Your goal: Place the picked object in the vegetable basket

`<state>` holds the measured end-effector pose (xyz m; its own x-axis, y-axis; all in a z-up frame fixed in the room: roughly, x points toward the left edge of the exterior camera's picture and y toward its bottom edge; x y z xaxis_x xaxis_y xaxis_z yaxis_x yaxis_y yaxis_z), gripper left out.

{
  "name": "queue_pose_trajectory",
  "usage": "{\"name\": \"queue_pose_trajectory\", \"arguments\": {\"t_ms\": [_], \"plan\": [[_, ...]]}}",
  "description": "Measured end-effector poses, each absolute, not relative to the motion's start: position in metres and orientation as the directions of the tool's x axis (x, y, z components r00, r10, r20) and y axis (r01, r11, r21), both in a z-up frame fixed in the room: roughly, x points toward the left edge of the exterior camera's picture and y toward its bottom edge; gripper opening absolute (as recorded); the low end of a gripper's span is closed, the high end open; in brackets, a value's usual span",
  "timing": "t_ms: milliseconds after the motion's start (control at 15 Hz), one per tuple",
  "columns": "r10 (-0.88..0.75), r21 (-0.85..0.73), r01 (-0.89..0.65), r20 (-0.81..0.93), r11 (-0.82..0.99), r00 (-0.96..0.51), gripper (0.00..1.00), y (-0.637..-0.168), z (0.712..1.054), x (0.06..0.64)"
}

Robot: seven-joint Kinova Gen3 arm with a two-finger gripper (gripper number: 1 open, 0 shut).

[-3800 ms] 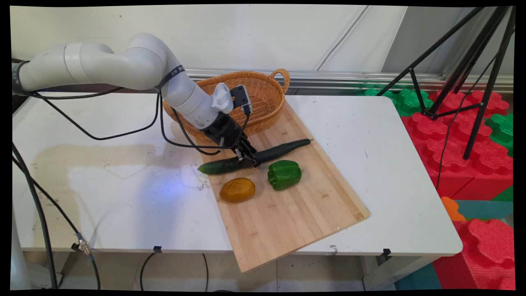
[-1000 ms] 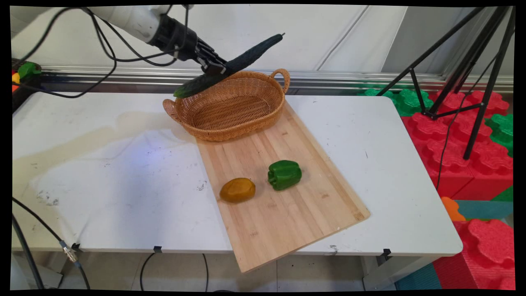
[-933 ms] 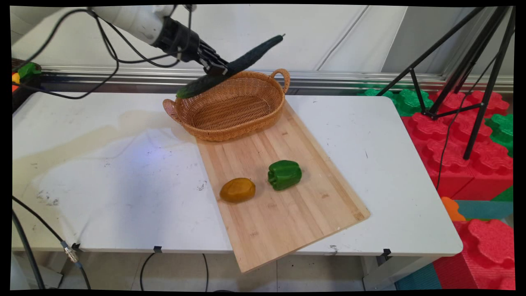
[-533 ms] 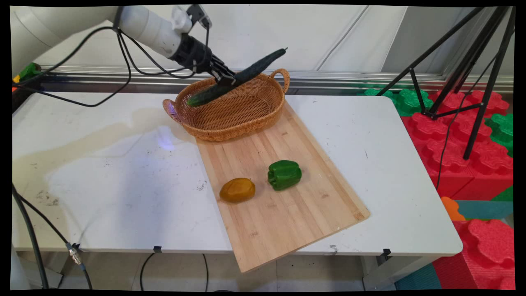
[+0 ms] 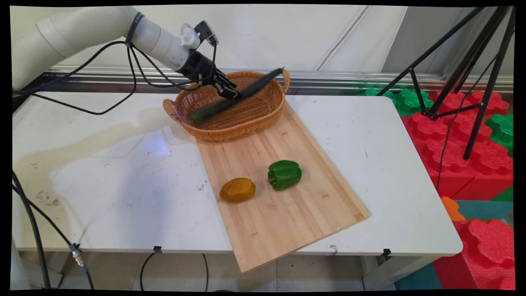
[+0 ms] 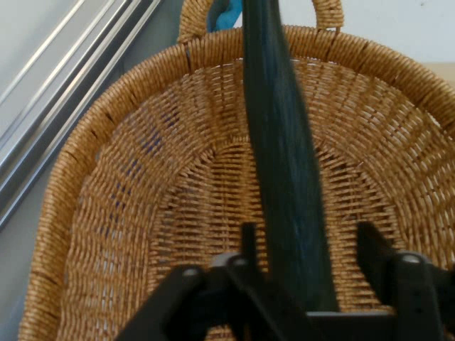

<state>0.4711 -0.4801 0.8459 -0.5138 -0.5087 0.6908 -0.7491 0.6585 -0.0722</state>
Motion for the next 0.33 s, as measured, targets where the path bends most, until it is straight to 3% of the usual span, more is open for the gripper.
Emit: {"name": "queue_pose_trajectory", "arguments": {"t_ms": [333], "plan": [[-0.505, -0.078, -0.754, 0.698, 0.652, -0.508, 1.0, -0.4832, 0.8477, 0.4731]]}}
